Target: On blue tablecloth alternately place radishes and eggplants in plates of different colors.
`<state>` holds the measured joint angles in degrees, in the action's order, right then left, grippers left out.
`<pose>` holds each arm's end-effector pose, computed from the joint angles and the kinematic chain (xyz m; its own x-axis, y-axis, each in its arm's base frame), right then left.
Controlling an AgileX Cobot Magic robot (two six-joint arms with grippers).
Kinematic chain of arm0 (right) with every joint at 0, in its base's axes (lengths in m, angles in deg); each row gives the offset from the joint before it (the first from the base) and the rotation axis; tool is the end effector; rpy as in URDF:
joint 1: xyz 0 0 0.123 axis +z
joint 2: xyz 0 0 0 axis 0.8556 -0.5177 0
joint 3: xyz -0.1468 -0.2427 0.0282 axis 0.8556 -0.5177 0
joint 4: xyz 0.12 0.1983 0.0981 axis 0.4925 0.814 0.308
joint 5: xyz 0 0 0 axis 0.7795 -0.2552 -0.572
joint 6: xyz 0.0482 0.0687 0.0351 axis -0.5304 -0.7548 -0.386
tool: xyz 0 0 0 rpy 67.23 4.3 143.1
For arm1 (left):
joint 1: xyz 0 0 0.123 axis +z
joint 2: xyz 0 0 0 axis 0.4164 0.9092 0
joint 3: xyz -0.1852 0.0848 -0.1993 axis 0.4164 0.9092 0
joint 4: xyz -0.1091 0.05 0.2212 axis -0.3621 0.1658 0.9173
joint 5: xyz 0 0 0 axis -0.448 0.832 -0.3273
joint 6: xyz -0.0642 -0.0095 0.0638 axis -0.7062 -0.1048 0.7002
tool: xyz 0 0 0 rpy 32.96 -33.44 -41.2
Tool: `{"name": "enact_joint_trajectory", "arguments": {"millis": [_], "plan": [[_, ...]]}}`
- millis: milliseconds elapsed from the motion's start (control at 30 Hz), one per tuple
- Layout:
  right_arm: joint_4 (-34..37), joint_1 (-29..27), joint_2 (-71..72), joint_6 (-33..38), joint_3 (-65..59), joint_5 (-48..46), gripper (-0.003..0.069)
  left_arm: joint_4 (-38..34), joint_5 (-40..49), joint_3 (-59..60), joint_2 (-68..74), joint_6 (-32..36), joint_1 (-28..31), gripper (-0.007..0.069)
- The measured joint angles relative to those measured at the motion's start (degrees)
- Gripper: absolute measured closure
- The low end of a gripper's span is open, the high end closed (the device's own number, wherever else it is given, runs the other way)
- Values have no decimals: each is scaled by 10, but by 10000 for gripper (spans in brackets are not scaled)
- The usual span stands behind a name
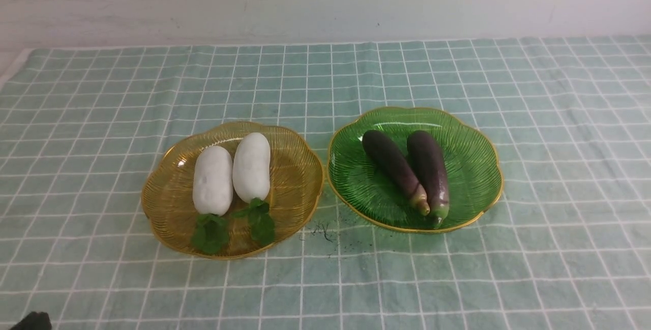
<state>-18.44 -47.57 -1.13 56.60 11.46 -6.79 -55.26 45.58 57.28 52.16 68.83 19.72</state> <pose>0.0078 0.0020 0.3369 0.4171 0.2413 -0.8763 -0.2668 0.9541 0.1358 0.0545 -0.0047 0.1802 -0.2254 0.0553 -0.9727 0.0934 0.9950 0.0349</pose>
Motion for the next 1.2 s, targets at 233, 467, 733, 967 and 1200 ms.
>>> {"name": "enact_joint_trajectory", "arguments": {"millis": [233,467,733,967,1200], "plan": [[0,0,0,-2,0,0,673,0,45,6,-6,1,0,632],[0,0,0,-2,0,0,673,0,45,6,-6,1,0,632],[0,0,0,-2,0,0,673,0,45,6,-6,1,0,632],[-12,0,0,13,0,-1,673,0,45,6,-6,1,0,632],[-119,-8,0,92,-28,-99,673,0,46,6,-6,1,0,632]]}}
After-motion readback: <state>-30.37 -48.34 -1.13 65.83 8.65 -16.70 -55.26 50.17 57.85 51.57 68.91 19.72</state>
